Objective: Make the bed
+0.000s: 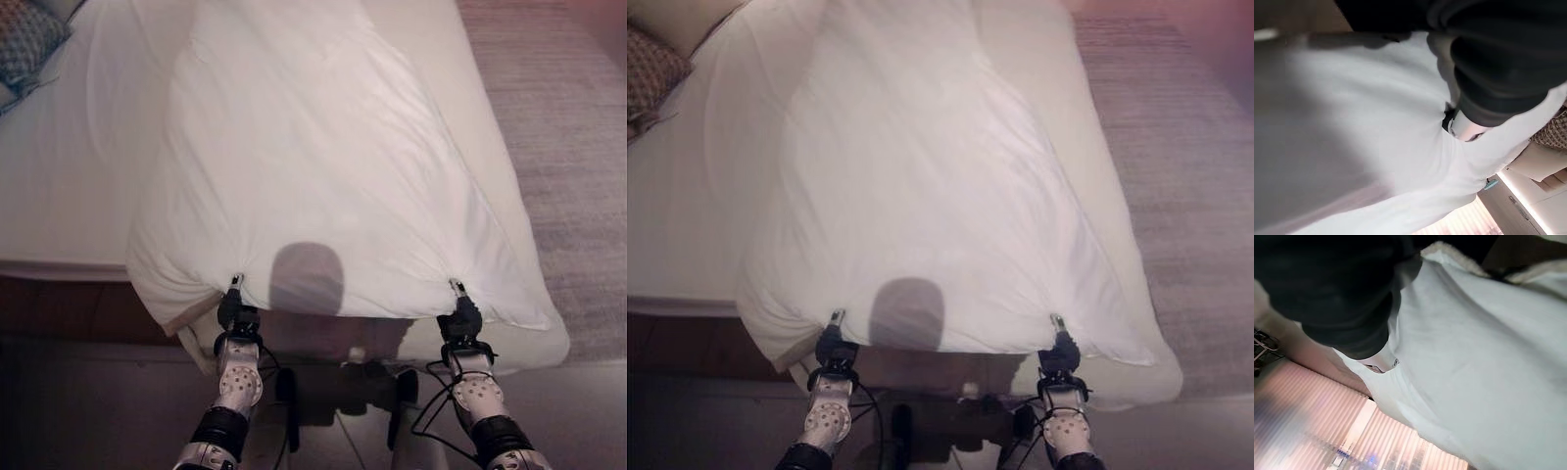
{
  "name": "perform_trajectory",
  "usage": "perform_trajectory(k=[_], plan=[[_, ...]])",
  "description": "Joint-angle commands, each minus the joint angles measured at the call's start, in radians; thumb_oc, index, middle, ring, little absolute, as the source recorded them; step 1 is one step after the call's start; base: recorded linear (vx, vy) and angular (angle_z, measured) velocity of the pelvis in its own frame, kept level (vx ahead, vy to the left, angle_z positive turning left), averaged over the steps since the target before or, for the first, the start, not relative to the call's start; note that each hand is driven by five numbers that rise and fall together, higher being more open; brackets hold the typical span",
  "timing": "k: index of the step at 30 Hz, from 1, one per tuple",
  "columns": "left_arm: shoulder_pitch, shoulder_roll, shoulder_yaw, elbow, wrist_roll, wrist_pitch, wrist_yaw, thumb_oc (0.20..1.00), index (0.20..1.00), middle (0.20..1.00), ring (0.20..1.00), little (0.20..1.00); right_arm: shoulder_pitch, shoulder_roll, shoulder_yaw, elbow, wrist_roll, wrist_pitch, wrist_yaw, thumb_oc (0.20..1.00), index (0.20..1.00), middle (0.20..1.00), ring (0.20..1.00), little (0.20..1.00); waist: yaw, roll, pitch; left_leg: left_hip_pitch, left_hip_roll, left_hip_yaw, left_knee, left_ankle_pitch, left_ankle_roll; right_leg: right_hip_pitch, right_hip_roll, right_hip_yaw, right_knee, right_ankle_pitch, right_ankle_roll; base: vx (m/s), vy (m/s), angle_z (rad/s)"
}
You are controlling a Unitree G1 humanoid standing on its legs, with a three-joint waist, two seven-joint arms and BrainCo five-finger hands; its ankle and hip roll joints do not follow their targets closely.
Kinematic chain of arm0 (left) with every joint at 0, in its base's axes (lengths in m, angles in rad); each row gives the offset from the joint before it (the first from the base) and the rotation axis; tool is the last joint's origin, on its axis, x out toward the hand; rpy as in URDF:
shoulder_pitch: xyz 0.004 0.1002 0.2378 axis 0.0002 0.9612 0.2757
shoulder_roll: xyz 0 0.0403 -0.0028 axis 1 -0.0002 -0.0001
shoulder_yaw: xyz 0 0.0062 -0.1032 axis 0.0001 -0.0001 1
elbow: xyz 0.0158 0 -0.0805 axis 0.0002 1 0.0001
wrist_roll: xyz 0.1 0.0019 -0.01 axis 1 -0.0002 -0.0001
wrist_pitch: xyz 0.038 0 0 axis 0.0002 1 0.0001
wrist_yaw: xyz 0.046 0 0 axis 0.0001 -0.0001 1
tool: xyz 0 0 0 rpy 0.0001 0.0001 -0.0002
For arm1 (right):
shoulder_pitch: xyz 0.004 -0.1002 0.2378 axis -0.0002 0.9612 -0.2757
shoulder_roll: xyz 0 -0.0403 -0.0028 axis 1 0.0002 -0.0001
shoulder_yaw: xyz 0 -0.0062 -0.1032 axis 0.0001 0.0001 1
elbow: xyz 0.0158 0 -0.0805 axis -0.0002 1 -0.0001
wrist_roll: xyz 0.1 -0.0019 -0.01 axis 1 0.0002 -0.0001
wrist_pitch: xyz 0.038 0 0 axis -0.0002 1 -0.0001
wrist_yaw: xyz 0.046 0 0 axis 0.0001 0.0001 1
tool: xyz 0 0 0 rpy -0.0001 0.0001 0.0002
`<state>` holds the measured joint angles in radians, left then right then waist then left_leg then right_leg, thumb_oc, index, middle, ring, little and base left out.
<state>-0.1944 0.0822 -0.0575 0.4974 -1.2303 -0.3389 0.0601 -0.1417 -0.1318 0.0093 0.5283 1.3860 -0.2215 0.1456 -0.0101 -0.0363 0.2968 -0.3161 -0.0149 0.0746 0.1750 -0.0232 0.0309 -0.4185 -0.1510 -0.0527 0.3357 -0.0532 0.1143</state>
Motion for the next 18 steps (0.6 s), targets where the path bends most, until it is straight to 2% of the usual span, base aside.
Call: perform_trajectory(k=[1,2,3,4,5,8,11,12,13,15,16,18], plan=[[0.014,0.044,-0.026,-0.146,0.113,0.007,-0.036,0.200,0.200,0.200,0.200,0.200,0.058,-0.044,-0.040,-0.036,0.002,-0.051,0.031,0.200,0.200,0.200,0.200,0.200,-0.046,-0.003,-0.026,0.048,-0.036,-0.023,-0.082,0.004,-0.037,0.082,0.115,-0.007,-0.206,0.082,0.002,0.08,0.191,0.11],[0.021,0.041,-0.027,-0.151,0.111,0.011,-0.030,0.200,0.200,0.200,0.200,0.200,0.070,-0.041,-0.044,-0.031,0.003,-0.054,0.033,0.200,0.200,0.200,0.200,0.200,-0.053,-0.007,-0.032,0.056,-0.053,-0.025,-0.090,0.009,-0.034,0.085,0.158,0.011,-0.204,0.076,-0.006,0.11,0.123,0.52],[0.044,0.039,-0.032,-0.157,0.123,0.022,-0.023,0.200,0.200,0.200,0.200,0.200,0.093,-0.040,-0.055,-0.033,0.002,-0.063,0.031,0.200,0.200,0.200,0.200,0.200,-0.064,-0.005,-0.045,0.081,-0.078,-0.029,-0.120,0.014,-0.026,0.098,0.214,0.060,-0.217,0.071,-0.022,0.11,0.125,0.49],[0.045,0.038,-0.033,-0.158,0.124,0.022,-0.023,0.200,0.200,0.200,0.200,0.200,0.094,-0.040,-0.055,-0.034,0.002,-0.063,0.031,0.200,0.200,0.200,0.200,0.200,-0.063,-0.005,-0.045,0.084,-0.077,-0.028,-0.123,0.014,-0.026,0.101,0.215,0.061,-0.219,0.071,-0.022,0.13,0.096,0.27],[0.056,0.032,-0.036,-0.153,0.116,0.028,-0.021,0.200,0.200,0.200,0.200,0.200,0.109,-0.042,-0.054,-0.027,-0.002,-0.067,0.031,0.200,0.200,0.200,0.200,0.200,-0.074,0.000,-0.053,0.094,-0.091,-0.039,-0.134,0.016,-0.020,0.100,0.246,0.108,-0.230,0.075,-0.031,0.10,0.038,-0.05],[0.073,0.009,-0.049,-0.140,0.104,0.033,-0.011,0.200,0.200,0.200,0.200,0.200,0.138,-0.055,-0.051,-0.015,-0.031,-0.069,0.024,0.200,0.200,0.200,0.200,0.200,-0.100,0.033,-0.059,0.121,-0.117,-0.068,-0.150,0.015,-0.011,0.082,0.288,0.215,-0.242,0.108,-0.029,0.11,0.027,0.04],[0.101,-0.034,-0.059,-0.136,0.079,0.032,0.003,0.200,0.200,0.200,0.200,0.200,0.142,-0.060,-0.053,0.036,-0.031,-0.051,0.008,0.200,0.200,0.200,0.200,0.200,-0.101,0.068,-0.065,0.115,-0.127,-0.051,-0.105,-0.008,-0.018,0.120,0.241,0.185,-0.266,0.110,-0.023,0.07,-0.015,0.23],[0.109,-0.048,-0.061,-0.142,0.061,0.027,0.005,0.200,0.200,0.200,0.200,0.200,0.140,-0.069,-0.055,0.036,-0.060,-0.053,-0.007,0.200,0.200,0.200,0.200,0.200,-0.106,0.076,-0.063,0.103,-0.132,-0.034,-0.034,-0.020,-0.037,0.135,0.228,0.176,-0.266,0.106,-0.027,0.08,-0.042,0.08],[0.111,-0.048,-0.067,-0.133,0.075,0.031,0.002,0.200,0.200,0.200,0.200,0.200,0.143,-0.079,-0.061,0.041,-0.082,-0.052,-0.012,0.200,0.200,0.200,0.200,0.200,-0.108,0.079,-0.055,0.081,-0.137,-0.022,0.060,-0.004,-0.066,0.155,0.216,0.167,-0.266,0.104,-0.033,0.07,-0.058,0.12],[0.110,-0.061,-0.074,-0.119,0.059,0.032,0.000,0.200,0.200,0.200,0.200,0.200,0.138,-0.086,-0.064,0.056,-0.086,-0.045,-0.018,0.200,0.200,0.200,0.200,0.200,-0.102,0.077,-0.038,0.031,-0.150,-0.029,0.166,0.039,-0.122,0.185,0.194,0.151,-0.266,0.097,-0.043,0.04,-0.058,0.48],[0.109,-0.060,-0.072,-0.115,0.069,0.030,0.003,0.200,0.200,0.200,0.200,0.200,0.131,-0.094,-0.063,0.068,-0.097,-0.046,-0.024,0.200,0.200,0.200,0.200,0.200,-0.098,0.073,-0.038,0.017,-0.153,-0.032,0.192,0.042,-0.129,0.190,0.186,0.148,-0.265,0.098,-0.044,0.04,-0.040,0.52],[0.105,-0.060,-0.062,-0.113,0.056,0.024,0.015,0.200,0.200,0.200,0.200,0.200,0.119,-0.099,-0.061,0.075,-0.105,-0.051,-0.037,0.200,0.200,0.200,0.200,0.200,-0.102,0.063,-0.049,0.011,-0.087,0.001,0.154,0.021,-0.099,0.197,0.166,0.150,-0.267,0.090,-0.041,0.07,-0.009,0.11]])
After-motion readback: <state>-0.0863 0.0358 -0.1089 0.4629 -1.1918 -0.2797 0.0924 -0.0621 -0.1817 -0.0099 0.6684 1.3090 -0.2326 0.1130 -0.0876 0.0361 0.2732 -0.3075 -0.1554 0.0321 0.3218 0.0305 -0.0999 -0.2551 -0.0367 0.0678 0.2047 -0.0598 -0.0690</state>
